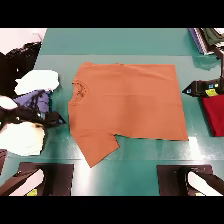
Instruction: Fold the shirts.
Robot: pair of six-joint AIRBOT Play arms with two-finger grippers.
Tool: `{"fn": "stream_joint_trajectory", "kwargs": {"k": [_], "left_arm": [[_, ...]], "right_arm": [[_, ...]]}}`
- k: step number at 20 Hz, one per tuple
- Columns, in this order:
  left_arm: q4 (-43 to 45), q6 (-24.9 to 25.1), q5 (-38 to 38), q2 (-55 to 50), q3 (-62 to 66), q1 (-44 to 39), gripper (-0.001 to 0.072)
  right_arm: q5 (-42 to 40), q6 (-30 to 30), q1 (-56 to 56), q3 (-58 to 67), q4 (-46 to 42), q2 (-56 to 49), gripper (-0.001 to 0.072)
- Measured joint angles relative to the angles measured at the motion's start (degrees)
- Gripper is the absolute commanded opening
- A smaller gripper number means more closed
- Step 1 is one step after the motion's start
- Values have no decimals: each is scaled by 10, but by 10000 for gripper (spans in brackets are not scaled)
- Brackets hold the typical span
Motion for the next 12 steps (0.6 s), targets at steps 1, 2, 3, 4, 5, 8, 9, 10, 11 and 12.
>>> {"fn": "stream_joint_trajectory", "kwargs": {"k": [1,2,3,4,5,8,9,10,11,12], "left_arm": [[-14,9,10,5,-26,0,419],[-27,16,22,9,-45,0,419],[-39,23,33,11,-64,0,419],[-51,29,44,13,-76,0,419],[-65,36,57,15,-87,-3,419],[-91,47,94,16,-103,-42,418],[-98,46,111,16,-106,-60,417],[-104,41,129,16,-108,-75,348],[-105,33,147,15,-109,-90,147],[-99,28,162,14,-110,-99,25]], "right_arm": [[-3,0,0,-8,1,12,366],[-3,1,0,-14,2,22,366],[-4,3,0,-18,2,30,366],[-5,4,0,-21,2,38,366],[-5,6,0,-24,2,45,366],[-4,12,0,-28,3,58,366],[2,14,0,-28,3,60,366],[10,15,-2,-29,3,61,366],[20,16,-7,-29,3,63,366],[31,17,-16,-31,2,64,366]]}}
